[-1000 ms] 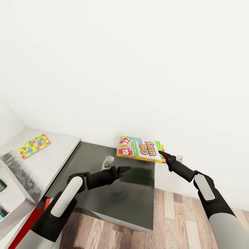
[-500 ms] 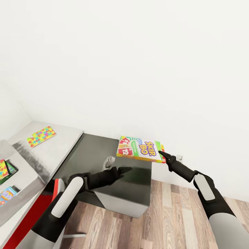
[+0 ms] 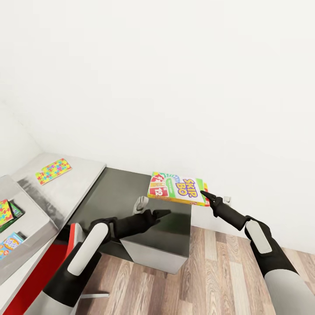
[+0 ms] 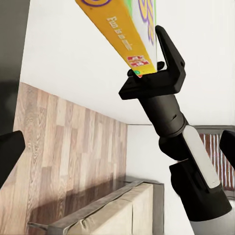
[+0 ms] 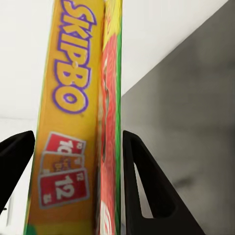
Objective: Put all the toys in the child's room - the three board games (two on the bed and one on the table), the two jigsaw puzzles on the table, and the tennis ball on the table - inside the toy box on the table in the child's room.
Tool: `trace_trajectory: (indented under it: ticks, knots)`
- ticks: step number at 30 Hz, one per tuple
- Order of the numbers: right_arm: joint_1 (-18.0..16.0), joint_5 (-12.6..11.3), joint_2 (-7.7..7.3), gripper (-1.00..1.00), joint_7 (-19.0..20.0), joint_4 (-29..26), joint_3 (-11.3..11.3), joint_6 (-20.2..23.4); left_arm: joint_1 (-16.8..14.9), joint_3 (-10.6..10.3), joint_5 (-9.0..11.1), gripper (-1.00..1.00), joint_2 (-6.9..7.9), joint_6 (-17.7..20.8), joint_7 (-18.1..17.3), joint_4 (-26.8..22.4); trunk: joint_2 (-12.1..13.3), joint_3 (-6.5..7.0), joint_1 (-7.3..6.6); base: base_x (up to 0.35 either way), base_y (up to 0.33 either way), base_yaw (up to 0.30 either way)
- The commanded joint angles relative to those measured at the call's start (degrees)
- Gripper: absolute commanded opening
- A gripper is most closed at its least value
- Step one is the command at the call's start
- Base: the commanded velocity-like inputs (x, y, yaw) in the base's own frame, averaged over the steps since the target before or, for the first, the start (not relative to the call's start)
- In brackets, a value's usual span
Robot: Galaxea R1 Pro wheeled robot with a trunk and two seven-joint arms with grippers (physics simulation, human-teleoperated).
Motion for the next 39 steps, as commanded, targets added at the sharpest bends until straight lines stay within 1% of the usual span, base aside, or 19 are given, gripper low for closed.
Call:
trace_trajectory:
  ticks: [1,10,28,32,39]
  knots:
    - [-0.05,-0.13,0.01,-1.0,0.06,0.01,-0.11,0.37,-0.05,-0.04,0.32,1.0,-0.09,0.08,0.26,-0.12,-0.1,-0.09,0.03,-0.008,0.0,0.0]
    - [-0.05,-0.13,0.03,-1.0,0.02,0.01,-0.11,0.37,-0.05,0.03,0.32,1.0,-0.55,0.09,0.31,-0.42,-0.1,-0.09,0.03,-0.003,0.0,0.0]
    - [-0.05,-0.13,0.06,-1.0,0.08,0.01,-0.11,0.37,-0.05,0.16,0.32,1.0,-0.6,0.09,0.31,-0.5,-0.1,-0.09,0.03,0.0,0.0,0.007]
    - [-0.05,-0.13,0.03,-1.0,0.09,0.01,-0.11,0.37,-0.05,0.19,0.32,1.0,-0.6,0.1,0.31,-0.53,-0.1,-0.09,0.03,0.0,0.0,0.146]
    - [-0.05,-0.13,0.02,-1.0,0.08,0.01,-0.11,0.37,-0.05,0.21,0.32,1.0,-0.6,0.13,0.31,-0.55,-0.1,-0.09,0.03,0.0,0.0,0.244]
